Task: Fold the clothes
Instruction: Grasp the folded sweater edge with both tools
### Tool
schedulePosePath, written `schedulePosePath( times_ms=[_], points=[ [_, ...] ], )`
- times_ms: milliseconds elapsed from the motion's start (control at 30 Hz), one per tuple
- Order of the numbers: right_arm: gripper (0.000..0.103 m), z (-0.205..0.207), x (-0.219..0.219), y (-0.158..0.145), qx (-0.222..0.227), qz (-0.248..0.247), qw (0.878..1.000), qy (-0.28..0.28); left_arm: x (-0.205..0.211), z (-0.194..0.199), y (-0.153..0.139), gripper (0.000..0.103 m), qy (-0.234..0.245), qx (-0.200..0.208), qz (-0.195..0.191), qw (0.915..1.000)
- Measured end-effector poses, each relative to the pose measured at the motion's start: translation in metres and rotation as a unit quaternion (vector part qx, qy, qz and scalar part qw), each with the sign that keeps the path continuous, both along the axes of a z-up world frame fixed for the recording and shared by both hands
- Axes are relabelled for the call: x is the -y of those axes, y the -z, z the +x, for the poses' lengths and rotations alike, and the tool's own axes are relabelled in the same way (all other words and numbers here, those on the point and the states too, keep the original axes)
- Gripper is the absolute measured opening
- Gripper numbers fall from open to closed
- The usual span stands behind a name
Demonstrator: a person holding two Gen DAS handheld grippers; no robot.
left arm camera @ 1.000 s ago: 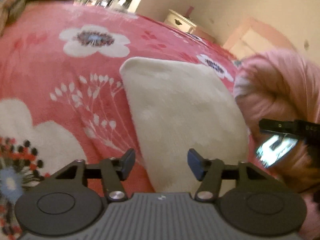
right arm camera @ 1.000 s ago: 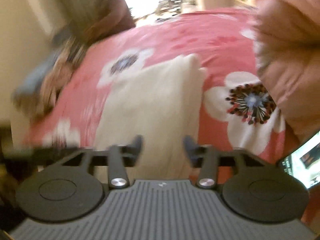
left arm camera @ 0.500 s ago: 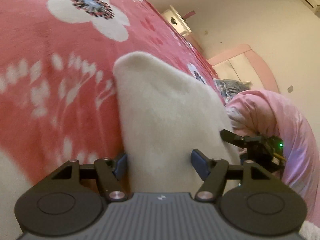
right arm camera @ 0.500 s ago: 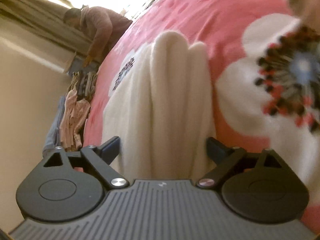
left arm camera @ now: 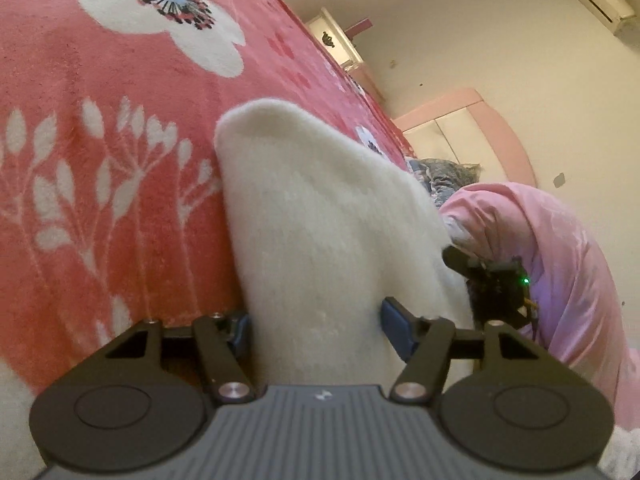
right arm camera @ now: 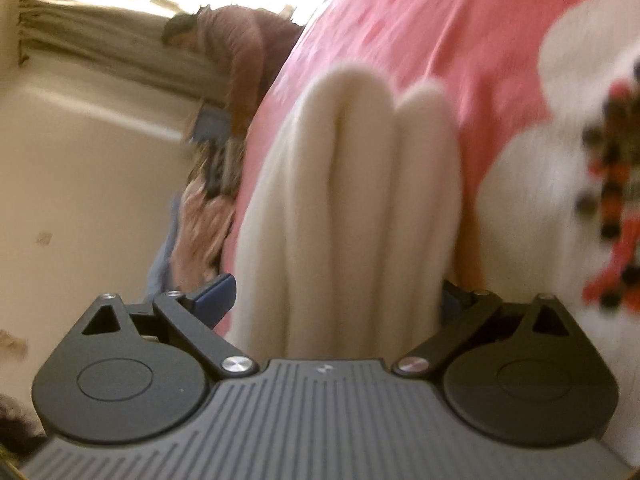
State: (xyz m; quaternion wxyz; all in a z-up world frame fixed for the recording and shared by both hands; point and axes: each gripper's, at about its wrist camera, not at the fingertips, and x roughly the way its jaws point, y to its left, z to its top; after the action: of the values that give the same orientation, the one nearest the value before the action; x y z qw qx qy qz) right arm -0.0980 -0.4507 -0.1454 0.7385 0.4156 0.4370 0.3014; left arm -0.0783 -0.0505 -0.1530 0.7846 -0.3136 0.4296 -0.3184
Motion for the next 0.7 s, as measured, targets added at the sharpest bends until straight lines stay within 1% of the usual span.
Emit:
schedulePosePath(
  times_ms=[33, 100, 133, 167, 200, 233, 267, 333, 400, 467, 567, 700],
  points=[
    [0.098, -0.002, -0.002, 0.0, -0.001, 0.001, 1.0, -0.003, 0.001, -0.001, -0.002, 0.063, -0.002, 0.003, 0.004, 1.0],
    [0.096, 0.003, -0.008, -0.001, -0.005, -0.004, 1.0, 0.008, 0.002, -0.004, -0.007, 0.059, -0.006, 0.009, 0.013, 0.9999],
    [0.093, 0.005, -0.013, -0.005, -0.003, -0.02, 1.0, 0.009, 0.003, -0.006, -0.01, 0.053, -0.009, 0.012, 0.017, 0.9997],
    [0.085, 0.007, -0.02, -0.01, 0.001, -0.043, 0.999, 0.006, 0.004, -0.007, -0.012, 0.045, -0.011, 0.016, 0.021, 0.9996],
    [0.081, 0.009, -0.027, -0.015, 0.005, -0.067, 0.998, 0.002, 0.005, -0.009, -0.015, 0.042, -0.013, 0.019, 0.025, 0.9994],
    [0.074, 0.008, -0.032, -0.022, 0.011, -0.088, 0.996, 0.0, 0.006, -0.01, -0.017, 0.037, -0.015, 0.022, 0.029, 0.9992],
    [0.067, 0.005, -0.036, -0.029, 0.019, -0.102, 0.995, 0.0, 0.006, -0.012, -0.019, 0.035, -0.017, 0.025, 0.033, 0.999],
    [0.062, -0.002, -0.043, -0.042, 0.033, -0.121, 0.992, 0.004, 0.009, -0.015, -0.025, 0.033, -0.02, 0.035, 0.044, 0.9982],
    [0.06, -0.01, -0.053, -0.056, 0.056, -0.146, 0.988, 0.005, 0.014, -0.023, -0.036, 0.033, -0.017, 0.06, 0.068, 0.9957],
    [0.059, -0.018, -0.063, -0.068, 0.078, -0.162, 0.984, 0.007, 0.017, -0.028, -0.043, 0.033, -0.018, 0.072, 0.081, 0.9939],
    [0.059, -0.021, -0.07, -0.077, 0.106, -0.176, 0.979, 0.007, 0.016, -0.033, -0.046, 0.032, -0.023, 0.074, 0.084, 0.9934],
    [0.058, -0.01, -0.065, -0.072, 0.108, -0.183, 0.977, 0.013, 0.017, -0.034, -0.046, 0.032, -0.027, 0.073, 0.09, 0.9929]
  ],
)
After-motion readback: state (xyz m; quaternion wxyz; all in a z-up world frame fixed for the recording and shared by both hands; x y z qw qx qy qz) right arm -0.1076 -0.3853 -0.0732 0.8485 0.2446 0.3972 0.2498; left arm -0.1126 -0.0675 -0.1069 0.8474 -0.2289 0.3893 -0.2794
